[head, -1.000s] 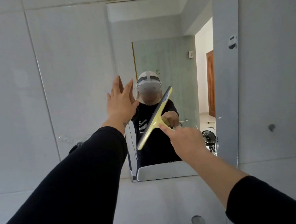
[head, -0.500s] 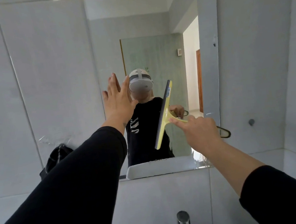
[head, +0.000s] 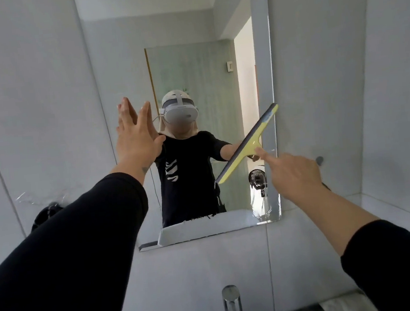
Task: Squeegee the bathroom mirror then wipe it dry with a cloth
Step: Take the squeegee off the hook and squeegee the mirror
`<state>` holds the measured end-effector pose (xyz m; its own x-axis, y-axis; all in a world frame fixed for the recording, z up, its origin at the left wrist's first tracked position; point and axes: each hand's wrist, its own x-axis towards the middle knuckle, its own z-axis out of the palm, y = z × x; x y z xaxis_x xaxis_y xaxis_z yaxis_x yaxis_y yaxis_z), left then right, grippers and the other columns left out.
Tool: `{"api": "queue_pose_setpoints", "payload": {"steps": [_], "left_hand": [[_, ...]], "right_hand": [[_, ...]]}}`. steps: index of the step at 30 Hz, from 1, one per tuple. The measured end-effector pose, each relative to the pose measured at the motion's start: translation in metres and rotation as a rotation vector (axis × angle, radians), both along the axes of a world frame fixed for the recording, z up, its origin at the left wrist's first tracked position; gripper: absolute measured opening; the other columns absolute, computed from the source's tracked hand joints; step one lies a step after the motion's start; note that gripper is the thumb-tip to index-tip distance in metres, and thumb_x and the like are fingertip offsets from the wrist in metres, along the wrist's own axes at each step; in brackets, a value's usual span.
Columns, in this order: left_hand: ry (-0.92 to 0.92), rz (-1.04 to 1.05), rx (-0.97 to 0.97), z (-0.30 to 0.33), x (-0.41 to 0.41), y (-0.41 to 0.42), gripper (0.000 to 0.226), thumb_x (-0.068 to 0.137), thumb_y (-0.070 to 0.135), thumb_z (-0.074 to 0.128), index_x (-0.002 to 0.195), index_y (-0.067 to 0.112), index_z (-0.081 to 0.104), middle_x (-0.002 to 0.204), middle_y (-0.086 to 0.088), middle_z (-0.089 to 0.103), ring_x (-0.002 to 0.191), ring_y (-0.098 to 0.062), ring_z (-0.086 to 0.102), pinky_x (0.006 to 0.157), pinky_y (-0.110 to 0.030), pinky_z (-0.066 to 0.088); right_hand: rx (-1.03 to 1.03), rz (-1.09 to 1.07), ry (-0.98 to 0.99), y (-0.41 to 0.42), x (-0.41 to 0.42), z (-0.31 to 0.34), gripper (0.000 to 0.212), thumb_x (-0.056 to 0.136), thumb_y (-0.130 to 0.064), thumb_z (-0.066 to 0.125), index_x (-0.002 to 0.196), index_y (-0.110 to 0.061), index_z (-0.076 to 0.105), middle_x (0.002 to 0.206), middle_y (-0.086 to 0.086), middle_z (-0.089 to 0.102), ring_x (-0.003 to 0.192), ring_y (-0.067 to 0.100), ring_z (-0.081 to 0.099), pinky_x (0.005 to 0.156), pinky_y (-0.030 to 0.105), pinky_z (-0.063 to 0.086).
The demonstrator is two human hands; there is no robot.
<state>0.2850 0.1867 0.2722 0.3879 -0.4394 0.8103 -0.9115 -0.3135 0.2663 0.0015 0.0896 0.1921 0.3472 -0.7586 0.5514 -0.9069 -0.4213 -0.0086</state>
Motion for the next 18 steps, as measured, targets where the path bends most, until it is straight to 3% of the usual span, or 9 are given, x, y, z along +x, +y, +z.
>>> {"api": "queue_pose_setpoints", "payload": {"steps": [3, 8, 13, 16, 18], "left_hand": [[0.004, 0.01, -0.005, 0.0, 0.0, 0.0, 0.082, 0.082, 0.034, 0.069, 0.146, 0.034, 0.016, 0.158, -0.001, -0.013, 0.146, -0.025, -0.005, 0.109, -0.054, 0.029], [0.018, 0.017, -0.007, -0.001, 0.001, -0.002, 0.084, 0.081, 0.035, 0.071, 0.145, 0.037, 0.017, 0.158, 0.003, -0.012, 0.146, -0.025, -0.001, 0.106, -0.055, 0.035], [0.001, 0.022, -0.013, -0.003, 0.004, -0.003, 0.084, 0.081, 0.036, 0.071, 0.144, 0.038, 0.016, 0.158, 0.002, -0.012, 0.146, -0.025, 0.001, 0.104, -0.055, 0.036], [-0.01, 0.006, -0.014, -0.003, 0.006, -0.004, 0.084, 0.081, 0.035, 0.071, 0.144, 0.037, 0.016, 0.158, 0.0, -0.013, 0.146, -0.025, -0.002, 0.107, -0.055, 0.033], [-0.008, 0.005, -0.017, -0.003, 0.007, -0.005, 0.083, 0.081, 0.034, 0.071, 0.144, 0.036, 0.017, 0.158, 0.0, -0.013, 0.146, -0.025, -0.003, 0.107, -0.056, 0.032]], "right_hand": [[0.144, 0.015, -0.152, -0.001, -0.005, -0.014, 0.068, 0.098, -0.011, 0.033, 0.148, -0.05, 0.009, 0.072, 0.002, 0.047, 0.057, 0.017, 0.042, 0.053, 0.029, 0.033], [0.318, 0.05, -0.369, 0.001, -0.001, -0.037, 0.063, 0.099, -0.013, 0.031, 0.149, -0.048, 0.011, 0.074, 0.004, 0.049, 0.054, 0.015, 0.036, 0.057, 0.031, 0.034], [0.515, 0.118, -0.668, 0.006, 0.017, -0.062, 0.056, 0.101, -0.02, 0.027, 0.15, -0.044, 0.012, 0.072, 0.003, 0.052, 0.056, 0.017, 0.051, 0.048, 0.029, 0.043], [0.662, 0.176, -0.886, 0.011, 0.029, -0.071, 0.059, 0.101, -0.016, 0.026, 0.151, -0.042, 0.007, 0.091, 0.007, 0.06, 0.055, 0.022, 0.062, 0.044, 0.028, 0.052], [0.745, 0.192, -1.006, 0.014, 0.034, -0.073, 0.062, 0.1, -0.012, 0.027, 0.152, -0.04, 0.005, 0.121, 0.011, 0.056, 0.051, 0.02, 0.06, 0.044, 0.028, 0.052]]}}
